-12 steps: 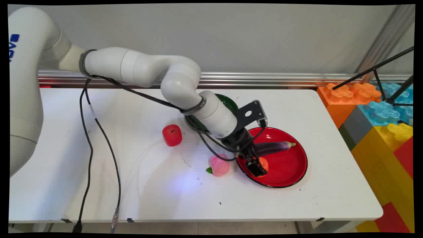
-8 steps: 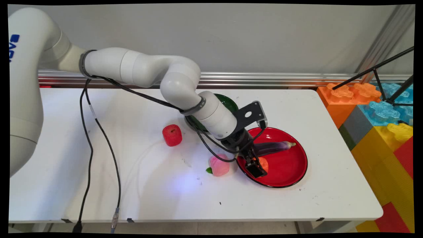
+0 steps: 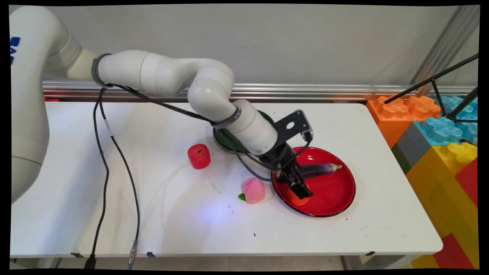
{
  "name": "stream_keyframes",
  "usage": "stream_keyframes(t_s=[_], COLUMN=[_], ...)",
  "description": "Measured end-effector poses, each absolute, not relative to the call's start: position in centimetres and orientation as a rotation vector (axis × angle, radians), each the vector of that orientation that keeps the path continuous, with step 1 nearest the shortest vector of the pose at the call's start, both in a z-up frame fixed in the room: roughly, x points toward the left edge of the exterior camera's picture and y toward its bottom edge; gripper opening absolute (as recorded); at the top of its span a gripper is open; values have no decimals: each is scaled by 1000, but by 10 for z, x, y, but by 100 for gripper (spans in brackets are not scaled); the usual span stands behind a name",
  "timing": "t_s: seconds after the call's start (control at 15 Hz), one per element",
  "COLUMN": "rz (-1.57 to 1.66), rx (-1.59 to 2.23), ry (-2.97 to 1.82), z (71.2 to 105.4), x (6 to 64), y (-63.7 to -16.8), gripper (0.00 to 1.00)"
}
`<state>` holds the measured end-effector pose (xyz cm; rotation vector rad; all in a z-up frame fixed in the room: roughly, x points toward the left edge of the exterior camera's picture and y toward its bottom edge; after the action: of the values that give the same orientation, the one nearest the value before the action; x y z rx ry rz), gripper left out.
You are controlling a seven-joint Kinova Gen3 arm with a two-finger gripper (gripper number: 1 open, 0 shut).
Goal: Pick up the eggplant from the red plate
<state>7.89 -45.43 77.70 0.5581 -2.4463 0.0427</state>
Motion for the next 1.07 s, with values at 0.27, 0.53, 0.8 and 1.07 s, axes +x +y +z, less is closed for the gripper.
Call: stream_keyframes(t_s=[0.27, 0.53, 0.8, 1.07], rz=[73, 98, 109, 115], rx=[615, 669, 717, 742], ry=[-2431, -2431, -2434, -2446], z=[788, 793, 792, 784], x=[74, 72, 70, 70], y=[-466, -474, -483, -493], gripper=[100, 100, 100, 100])
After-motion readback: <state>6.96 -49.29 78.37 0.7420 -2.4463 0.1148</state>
